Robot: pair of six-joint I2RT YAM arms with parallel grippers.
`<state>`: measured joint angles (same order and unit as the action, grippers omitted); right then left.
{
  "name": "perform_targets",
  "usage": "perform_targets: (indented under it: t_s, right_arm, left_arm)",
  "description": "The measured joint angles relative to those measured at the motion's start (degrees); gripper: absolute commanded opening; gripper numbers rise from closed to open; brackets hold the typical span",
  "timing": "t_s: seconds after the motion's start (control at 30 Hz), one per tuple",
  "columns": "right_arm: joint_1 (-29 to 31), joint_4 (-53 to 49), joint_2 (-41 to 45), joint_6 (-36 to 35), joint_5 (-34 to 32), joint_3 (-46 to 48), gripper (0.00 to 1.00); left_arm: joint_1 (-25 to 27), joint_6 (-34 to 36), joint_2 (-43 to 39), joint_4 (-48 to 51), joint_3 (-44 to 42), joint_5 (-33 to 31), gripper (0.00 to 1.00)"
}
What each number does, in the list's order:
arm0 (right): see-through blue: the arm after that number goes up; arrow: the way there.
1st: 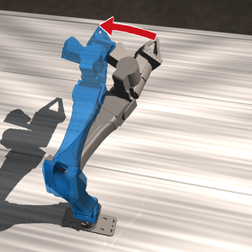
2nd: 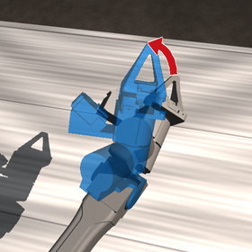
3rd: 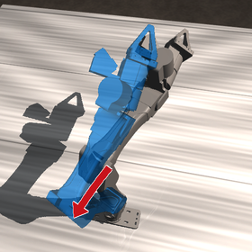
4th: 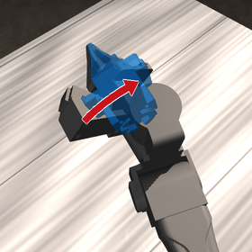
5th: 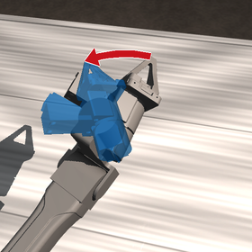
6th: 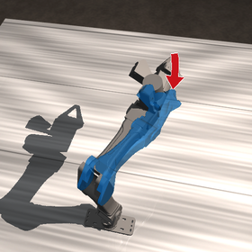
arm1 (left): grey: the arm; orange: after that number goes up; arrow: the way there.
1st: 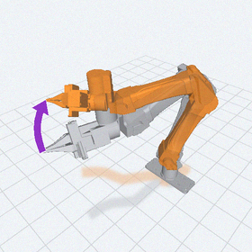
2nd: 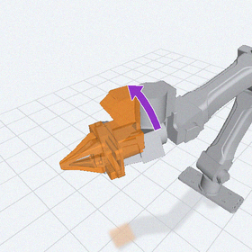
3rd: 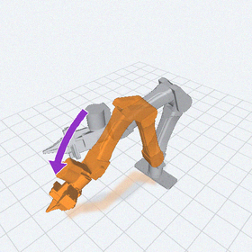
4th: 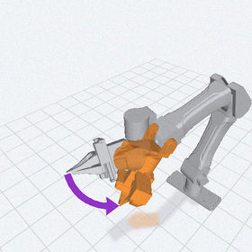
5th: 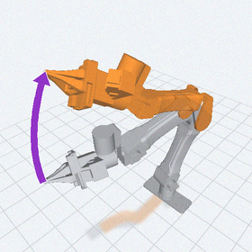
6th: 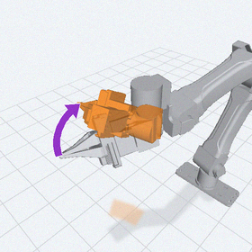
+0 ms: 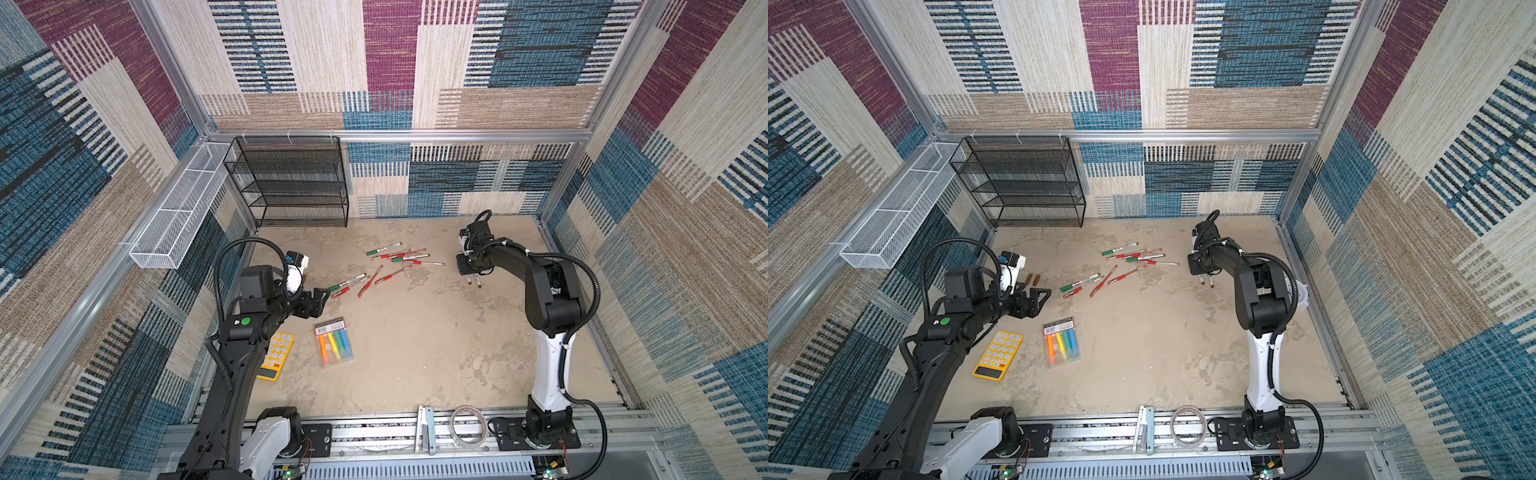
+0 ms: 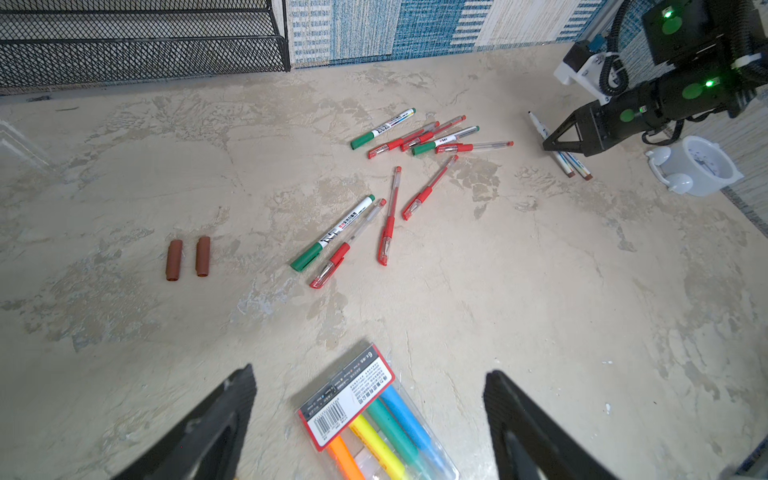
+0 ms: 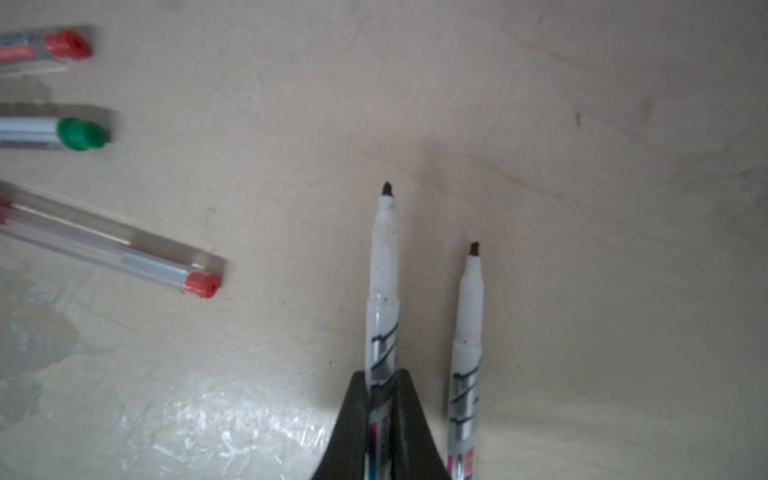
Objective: Open the pen caps
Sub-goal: 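Lower the uncapped marker onto the table and release with right gripper, then reach the right gripper to a red gel pen and grasp it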
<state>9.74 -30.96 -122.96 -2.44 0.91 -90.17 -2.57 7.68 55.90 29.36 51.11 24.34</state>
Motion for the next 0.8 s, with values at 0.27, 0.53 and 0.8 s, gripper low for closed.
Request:
perform_targets:
  t_s: [0.27, 0.53, 0.8]
  right_arm:
    - [-0.07, 0.04, -0.04, 0.24, 0.2, 0.22, 0.25]
    - [-0.07, -0.24, 3.39, 0.5, 1.29, 1.05, 0.3]
    - [0.37, 0.33, 10.25, 0.92, 4.87, 3.96, 0.41]
  left_arm:
    - [-0.44, -0.04, 0.28, -0.04, -0.02, 0.02, 0.9]
    - [-0.66, -0.22, 0.68, -0.04, 0.04, 0.26, 0.9]
    - [-0.87, -0.42, 0.61, -0.2, 0.04, 1.09, 0.9]
